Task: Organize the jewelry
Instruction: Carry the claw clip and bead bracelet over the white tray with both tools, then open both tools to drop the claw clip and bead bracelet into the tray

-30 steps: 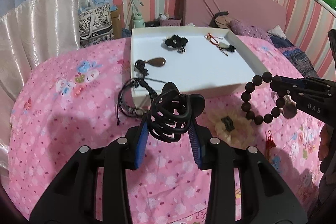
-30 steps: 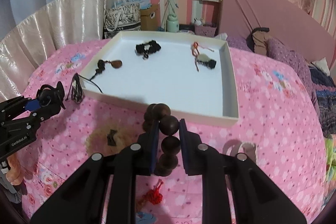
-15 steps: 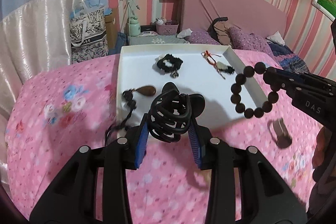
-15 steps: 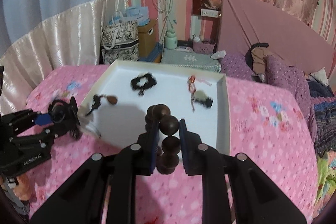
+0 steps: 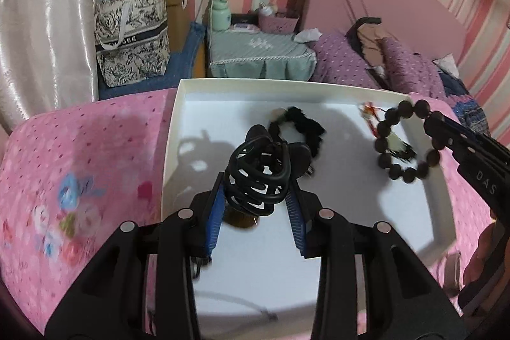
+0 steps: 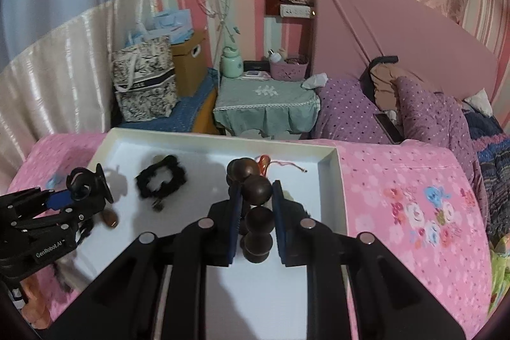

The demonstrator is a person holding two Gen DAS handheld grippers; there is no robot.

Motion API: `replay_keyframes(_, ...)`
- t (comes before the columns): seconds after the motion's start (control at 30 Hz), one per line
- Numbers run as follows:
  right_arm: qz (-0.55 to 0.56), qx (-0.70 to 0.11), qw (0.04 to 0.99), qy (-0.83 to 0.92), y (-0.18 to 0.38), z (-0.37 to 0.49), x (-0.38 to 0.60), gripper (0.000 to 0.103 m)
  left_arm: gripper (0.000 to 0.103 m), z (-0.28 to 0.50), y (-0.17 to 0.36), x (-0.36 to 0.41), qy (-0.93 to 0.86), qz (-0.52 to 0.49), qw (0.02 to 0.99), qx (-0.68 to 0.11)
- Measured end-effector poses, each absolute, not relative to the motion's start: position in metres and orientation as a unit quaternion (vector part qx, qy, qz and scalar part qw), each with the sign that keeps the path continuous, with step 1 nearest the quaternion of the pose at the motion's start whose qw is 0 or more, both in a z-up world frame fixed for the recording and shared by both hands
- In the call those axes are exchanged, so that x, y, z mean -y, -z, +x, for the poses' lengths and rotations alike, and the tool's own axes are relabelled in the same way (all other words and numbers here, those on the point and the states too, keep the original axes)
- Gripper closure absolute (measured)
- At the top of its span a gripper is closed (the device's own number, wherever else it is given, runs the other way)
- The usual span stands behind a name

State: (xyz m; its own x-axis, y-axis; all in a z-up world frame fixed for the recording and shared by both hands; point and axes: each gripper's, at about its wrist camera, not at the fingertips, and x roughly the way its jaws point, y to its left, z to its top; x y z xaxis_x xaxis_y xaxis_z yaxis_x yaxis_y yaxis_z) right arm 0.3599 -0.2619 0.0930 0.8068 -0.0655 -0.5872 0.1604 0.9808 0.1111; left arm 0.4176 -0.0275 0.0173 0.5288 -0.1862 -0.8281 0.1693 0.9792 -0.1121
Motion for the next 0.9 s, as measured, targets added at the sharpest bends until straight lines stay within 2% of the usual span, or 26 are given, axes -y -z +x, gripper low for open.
replay_keyframes(0.37, 0.056, -0.341, 0.931, 0.117, -0.067, 0.408, 0.276, 0.084, 0.068, 0.471, 0.010, 0.036, 0.087, 0.010, 0.856, -0.510)
replay_keyframes(0.9, 0.068, -0.390, 0.911, 0.113, -0.046, 0.420, 0.281, 0.083, 0.067, 0.474, 0.017, 0.041, 0.078, 0.020, 0.849, -0.523)
